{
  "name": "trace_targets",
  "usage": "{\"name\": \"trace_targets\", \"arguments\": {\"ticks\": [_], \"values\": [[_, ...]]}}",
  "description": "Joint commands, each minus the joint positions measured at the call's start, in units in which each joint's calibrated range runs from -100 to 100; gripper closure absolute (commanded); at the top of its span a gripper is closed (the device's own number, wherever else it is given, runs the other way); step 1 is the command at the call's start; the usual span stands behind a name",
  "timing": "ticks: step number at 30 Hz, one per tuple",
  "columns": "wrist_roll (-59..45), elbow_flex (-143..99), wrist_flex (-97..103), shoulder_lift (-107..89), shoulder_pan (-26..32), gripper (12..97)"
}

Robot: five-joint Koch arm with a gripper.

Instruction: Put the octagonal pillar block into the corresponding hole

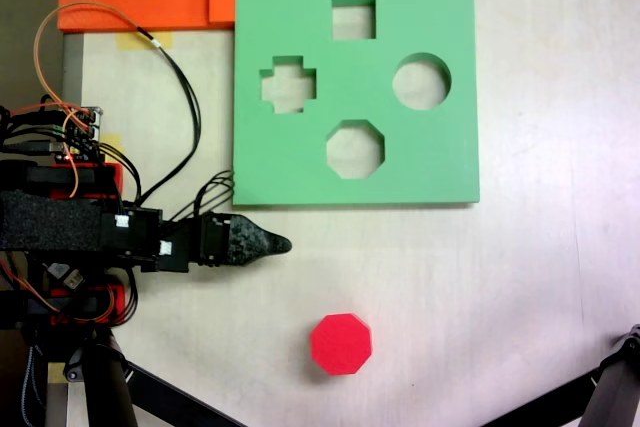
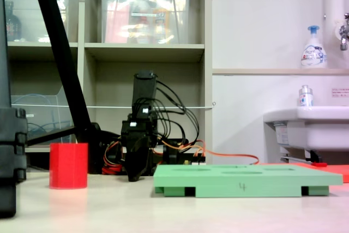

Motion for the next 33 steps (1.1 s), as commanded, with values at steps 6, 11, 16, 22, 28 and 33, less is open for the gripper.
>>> {"name": "trace_targets", "arguments": {"ticks": [6,11,16,22,28,33], "values": [[-0.2,-0.7,-6.0,-0.4,0.1,59.5],[-0.2,-0.7,-6.0,-0.4,0.1,59.5],[-0.2,-0.7,-6.0,-0.4,0.1,59.5],[0.0,-0.7,-6.0,-0.4,0.0,59.7],[21.1,-0.7,-1.6,-0.4,-2.8,57.4],[32.5,-0.7,2.3,-0.4,-4.5,60.5]]}}
